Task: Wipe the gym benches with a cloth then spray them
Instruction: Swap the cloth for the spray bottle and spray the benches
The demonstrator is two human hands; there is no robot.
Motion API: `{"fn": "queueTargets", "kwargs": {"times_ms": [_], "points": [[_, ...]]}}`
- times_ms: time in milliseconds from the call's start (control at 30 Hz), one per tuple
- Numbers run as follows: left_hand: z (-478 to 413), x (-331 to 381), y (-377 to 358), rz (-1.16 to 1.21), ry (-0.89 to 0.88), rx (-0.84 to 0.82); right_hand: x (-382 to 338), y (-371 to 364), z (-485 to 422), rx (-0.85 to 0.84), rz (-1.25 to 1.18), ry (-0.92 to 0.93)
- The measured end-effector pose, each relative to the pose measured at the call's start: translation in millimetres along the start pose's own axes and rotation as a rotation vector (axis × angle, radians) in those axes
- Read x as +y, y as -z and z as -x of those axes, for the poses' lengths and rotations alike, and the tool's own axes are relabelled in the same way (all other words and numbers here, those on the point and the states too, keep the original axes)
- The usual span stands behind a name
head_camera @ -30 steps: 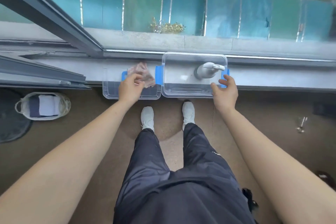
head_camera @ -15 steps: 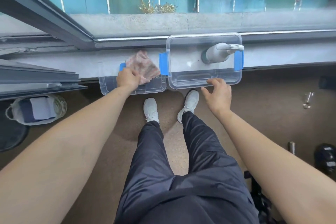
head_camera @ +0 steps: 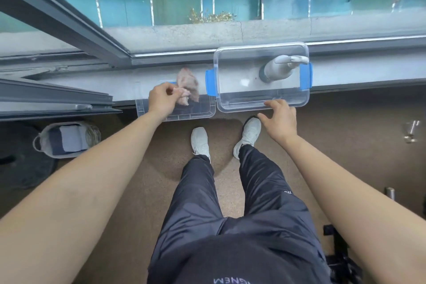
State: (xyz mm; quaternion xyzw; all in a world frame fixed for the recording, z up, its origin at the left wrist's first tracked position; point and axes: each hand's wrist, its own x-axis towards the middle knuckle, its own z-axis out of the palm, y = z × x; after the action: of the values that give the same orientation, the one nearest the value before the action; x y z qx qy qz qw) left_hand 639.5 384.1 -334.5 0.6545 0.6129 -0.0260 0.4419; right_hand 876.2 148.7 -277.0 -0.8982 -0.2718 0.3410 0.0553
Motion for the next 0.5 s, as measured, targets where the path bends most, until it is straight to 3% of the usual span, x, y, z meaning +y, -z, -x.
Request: {"fn": "queueTargets", "kwargs": {"times_ms": [133, 233, 400, 500], "points": [[40, 33, 24, 0.224, -0.075, 0.042, 4, 15, 3, -0.116, -0.007, 0.049], [71, 71, 36, 0.366, -0.130, -0.015, 10, 28, 4, -0.160, -0.029, 0.078], [108, 142, 32, 0.567, -0.250, -0.171, 29, 50, 2, -0.094, -0.071, 0.001], [110, 169, 9, 0.551, -0.260, -0.188, 42, 61, 1, -0.046, -0.064, -0.031]]}}
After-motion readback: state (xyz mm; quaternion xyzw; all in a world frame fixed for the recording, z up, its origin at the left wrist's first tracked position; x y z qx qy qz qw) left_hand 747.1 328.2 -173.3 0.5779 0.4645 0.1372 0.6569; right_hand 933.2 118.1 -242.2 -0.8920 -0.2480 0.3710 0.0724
